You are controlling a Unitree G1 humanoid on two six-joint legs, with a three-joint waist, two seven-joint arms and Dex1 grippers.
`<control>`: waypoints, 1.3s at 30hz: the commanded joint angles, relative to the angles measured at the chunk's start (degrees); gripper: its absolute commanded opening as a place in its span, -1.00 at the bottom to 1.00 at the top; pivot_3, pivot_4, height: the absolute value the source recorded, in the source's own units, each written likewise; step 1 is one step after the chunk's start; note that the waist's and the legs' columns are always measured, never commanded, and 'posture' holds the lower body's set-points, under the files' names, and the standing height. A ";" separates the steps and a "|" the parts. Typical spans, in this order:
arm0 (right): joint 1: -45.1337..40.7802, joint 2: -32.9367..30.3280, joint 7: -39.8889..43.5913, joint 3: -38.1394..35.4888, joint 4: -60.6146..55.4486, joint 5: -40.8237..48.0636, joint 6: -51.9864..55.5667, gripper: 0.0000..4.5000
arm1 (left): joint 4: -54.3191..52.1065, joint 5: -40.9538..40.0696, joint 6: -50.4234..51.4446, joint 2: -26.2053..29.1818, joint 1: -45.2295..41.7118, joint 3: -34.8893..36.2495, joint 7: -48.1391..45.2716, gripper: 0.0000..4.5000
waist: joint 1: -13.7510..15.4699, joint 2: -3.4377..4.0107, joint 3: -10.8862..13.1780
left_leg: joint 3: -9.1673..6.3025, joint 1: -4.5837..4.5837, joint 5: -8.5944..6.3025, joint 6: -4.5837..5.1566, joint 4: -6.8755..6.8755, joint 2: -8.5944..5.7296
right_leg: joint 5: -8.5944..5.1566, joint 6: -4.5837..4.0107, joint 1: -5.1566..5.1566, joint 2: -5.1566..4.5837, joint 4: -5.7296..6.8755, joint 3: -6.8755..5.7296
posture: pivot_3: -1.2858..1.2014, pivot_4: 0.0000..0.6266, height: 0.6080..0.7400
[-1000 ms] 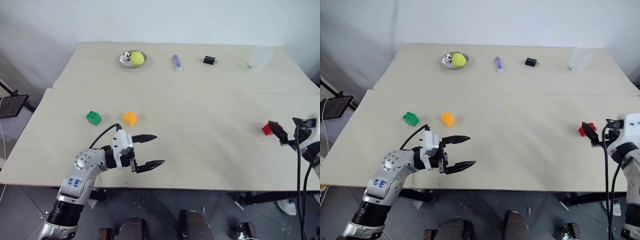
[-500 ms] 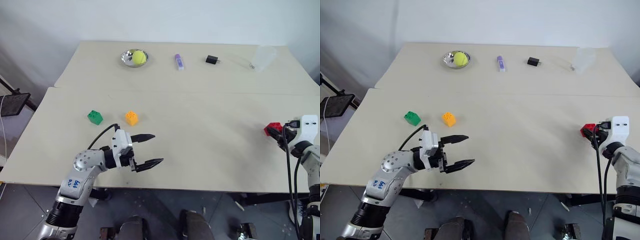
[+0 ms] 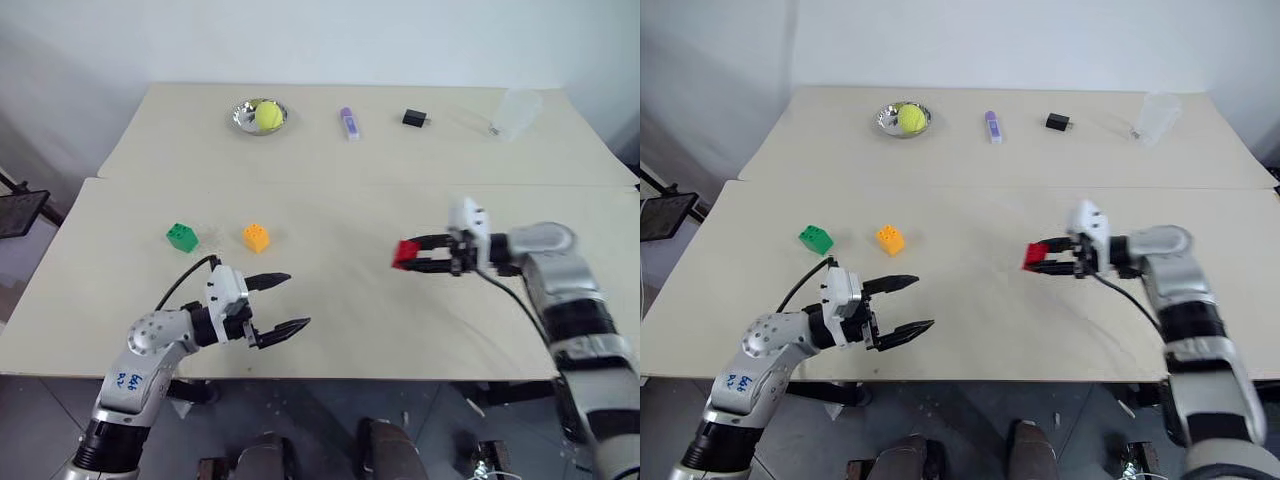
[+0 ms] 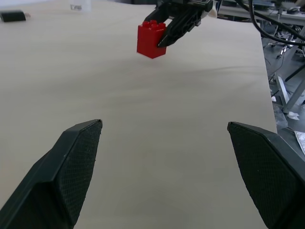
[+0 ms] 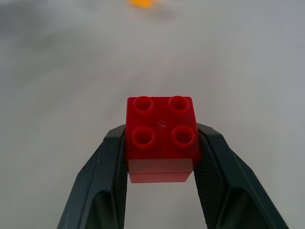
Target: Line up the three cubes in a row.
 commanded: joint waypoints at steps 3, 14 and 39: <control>-2.75 0.97 4.17 0.95 10.58 -2.79 -7.51 -0.34 | -5.47 -1.04 1.21 1.08 2.31 1.98 1.33 1.00 | 0.65 0.00 0.00 | -0.08 -0.07 -0.01 0.02 0.00 -0.06 | 0.00 0.00 0.00 -0.06 -0.04 -0.07 | 0.03 -0.52 1.00; -4.63 0.45 5.66 -3.47 14.85 -0.65 -15.01 0.47 | -5.38 -1.38 -2.23 -1.26 10.06 13.25 8.58 1.00 | -0.39 0.01 0.01 | 0.01 0.01 -0.03 -0.03 -0.01 0.02 | 0.00 0.00 -0.02 -0.03 0.02 -0.08 | 0.03 -0.52 1.00; 24.17 3.24 -1.02 -17.09 -25.19 18.81 -9.05 0.98 | 12.59 -4.42 -7.37 -4.27 7.44 30.76 22.18 1.00 | 0.12 -0.06 -0.01 | -0.02 0.13 -0.30 0.03 0.08 0.14 | 0.10 -0.15 -0.02 -0.05 -0.04 -0.18 | 0.03 -0.52 1.00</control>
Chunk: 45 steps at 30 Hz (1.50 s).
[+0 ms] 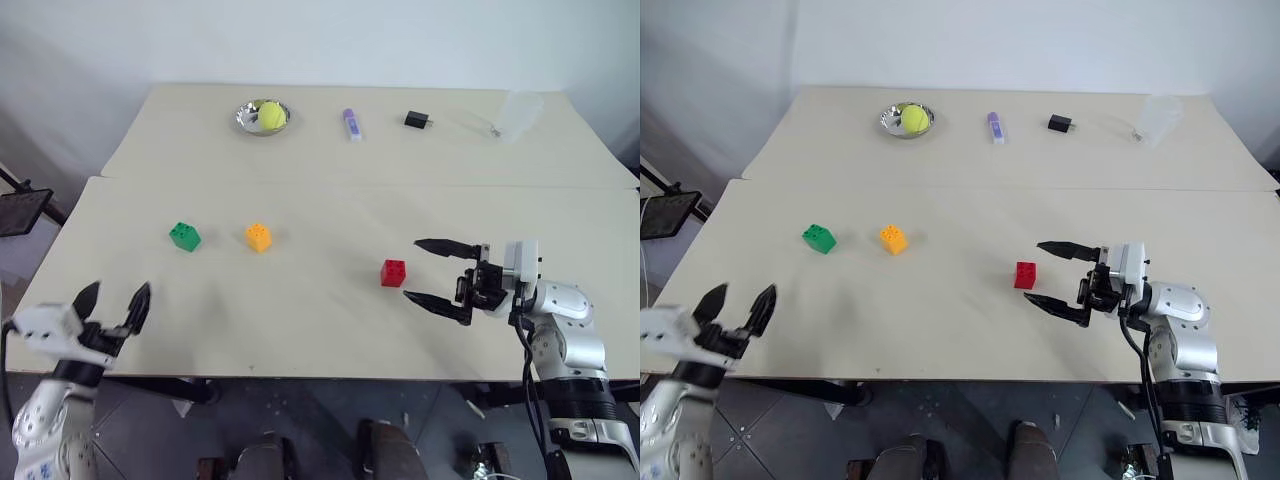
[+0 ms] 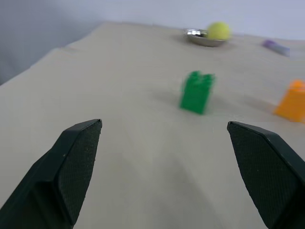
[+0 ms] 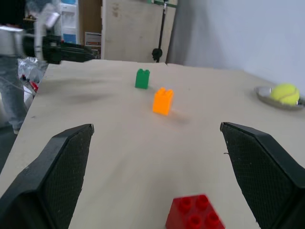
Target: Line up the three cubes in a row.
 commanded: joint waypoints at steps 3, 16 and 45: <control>-2.35 -0.74 2.12 1.28 1.68 -0.50 -1.50 0.98 | 12.24 2.15 0.83 6.00 -11.72 -4.25 -4.51 1.00 | -0.14 0.00 0.00 | 0.18 -0.03 0.01 -0.03 -0.01 0.04 | 0.00 0.00 -0.02 0.02 0.06 -0.23 | 0.03 -0.52 1.00; 0.90 -0.67 -0.76 2.21 -3.46 -0.19 -0.03 1.00 | 32.54 7.42 -4.24 7.63 -27.31 -10.29 -7.63 0.44 | -0.18 -0.03 0.02 | 0.29 -0.07 0.00 -0.11 -0.05 0.09 | 0.02 0.05 -0.03 0.03 0.02 -0.59 | 0.03 -0.52 1.00; 12.95 -10.76 -4.43 -7.15 -10.27 1.83 2.02 1.00 | 41.77 17.52 -8.36 -3.63 -49.31 -42.23 -35.31 -0.36 | 1.40 -0.15 0.10 | 0.34 -0.12 0.06 -0.08 0.01 0.01 | 0.04 0.07 0.04 0.09 -0.21 -0.50 | 0.03 -0.52 1.00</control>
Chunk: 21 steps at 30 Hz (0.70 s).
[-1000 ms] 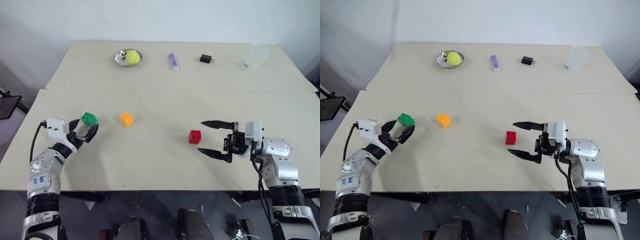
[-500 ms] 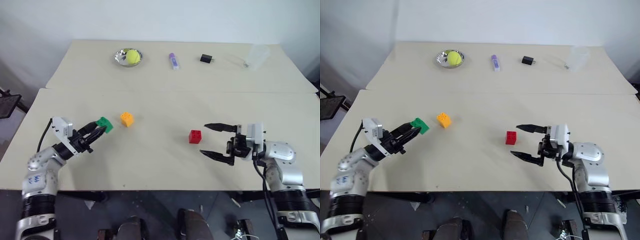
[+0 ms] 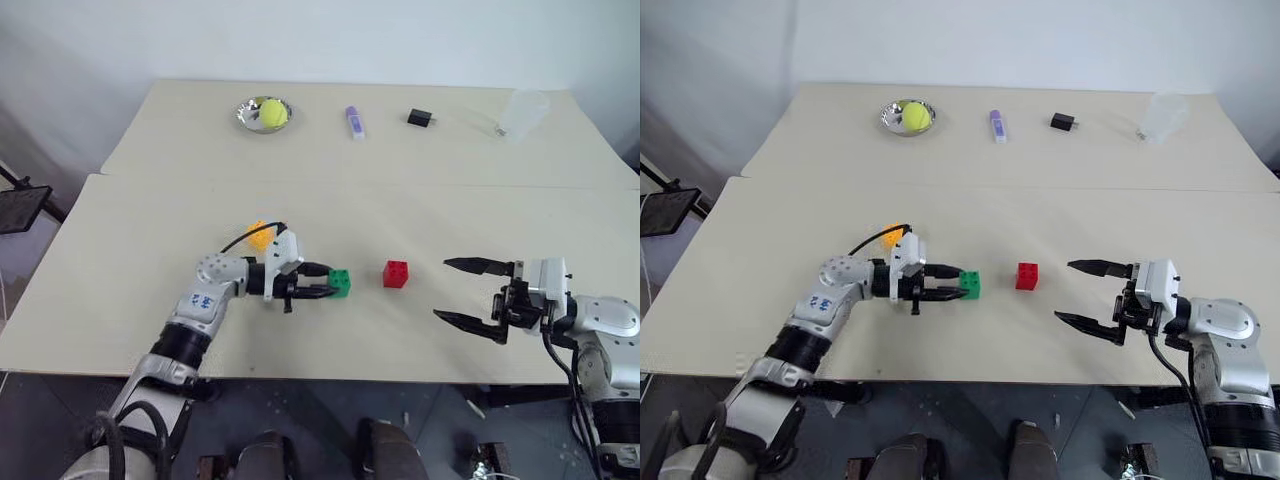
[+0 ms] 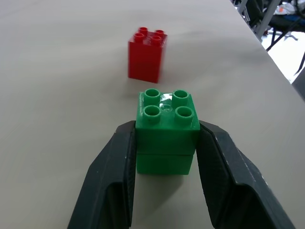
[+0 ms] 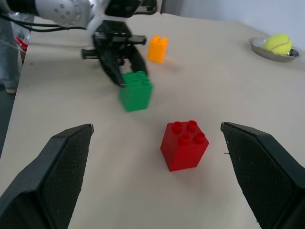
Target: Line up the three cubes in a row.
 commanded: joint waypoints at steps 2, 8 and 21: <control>4.65 -0.89 -3.25 -4.15 -6.78 2.05 1.23 1.00 | 9.25 1.86 -5.94 -1.97 -4.61 1.74 -0.34 -0.36 | 0.22 -0.02 0.01 | -0.04 -0.01 0.00 0.00 0.00 0.00 | 0.01 0.01 0.01 -0.01 0.01 -0.03 | 0.03 -0.52 1.00; 7.50 -0.51 -5.06 -4.59 -9.90 2.36 2.44 1.00 | 18.06 4.27 -12.00 -2.25 -9.06 2.12 -2.77 -0.36 | 0.26 -0.03 0.01 | -0.05 -0.03 0.00 0.05 0.05 -0.02 | 0.02 0.03 0.05 -0.02 -0.04 -0.03 | 0.03 -0.52 1.00; 1.84 1.21 -5.33 0.20 -8.85 3.96 7.93 1.00 | -13.59 -8.63 -0.39 7.00 3.64 16.85 -3.31 0.92 | -1.21 -0.05 0.03 | -0.09 0.05 0.00 0.04 0.01 0.08 | 0.02 0.03 -0.01 -0.02 0.16 0.01 | 0.03 -0.52 1.00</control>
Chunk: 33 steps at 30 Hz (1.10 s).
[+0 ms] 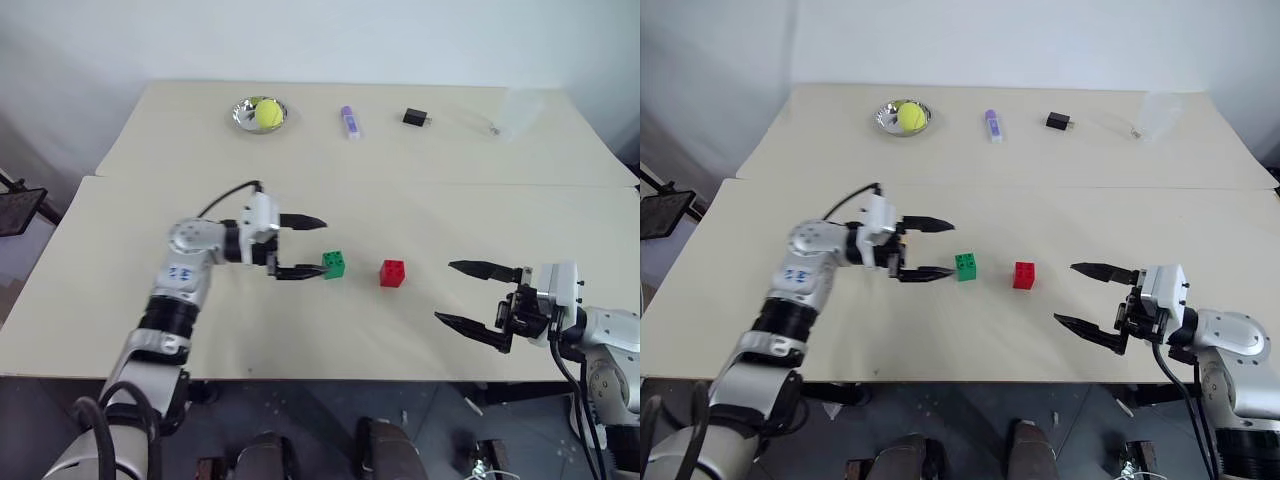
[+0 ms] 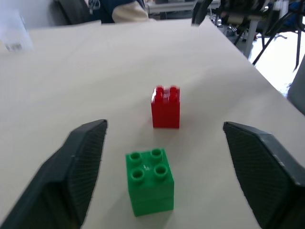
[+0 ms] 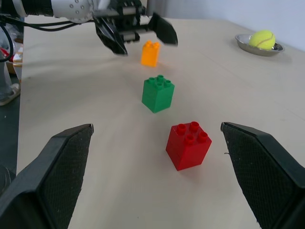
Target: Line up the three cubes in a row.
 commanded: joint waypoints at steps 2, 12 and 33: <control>-4.12 2.34 0.07 2.10 0.79 1.11 0.54 1.00 | -11.78 -5.61 4.66 1.52 10.49 11.91 12.74 0.92 | -0.21 0.00 0.00 | -0.08 0.01 0.00 0.00 0.03 0.01 | 0.00 0.00 0.02 -0.01 0.06 -0.02 | 0.03 -0.52 1.00; -11.64 8.18 0.52 5.54 5.43 -0.88 -4.30 1.00 | -32.52 -11.17 9.12 -0.84 48.89 35.74 30.45 0.92 | 0.21 -0.07 -0.05 | -0.16 -0.06 0.00 -0.03 0.12 0.08 | 0.03 -0.06 0.04 -0.04 0.04 -0.11 | 0.03 -0.52 1.00; -7.08 5.90 1.98 5.81 2.88 -1.39 -4.14 1.00 | 1.50 2.46 6.26 -1.21 13.53 9.16 28.83 0.92 | 1.09 -0.09 -0.04 | 0.21 -0.01 -0.12 -0.10 -0.04 0.13 | 0.11 -0.18 -0.04 0.00 -0.05 -0.57 | 0.03 -0.52 1.00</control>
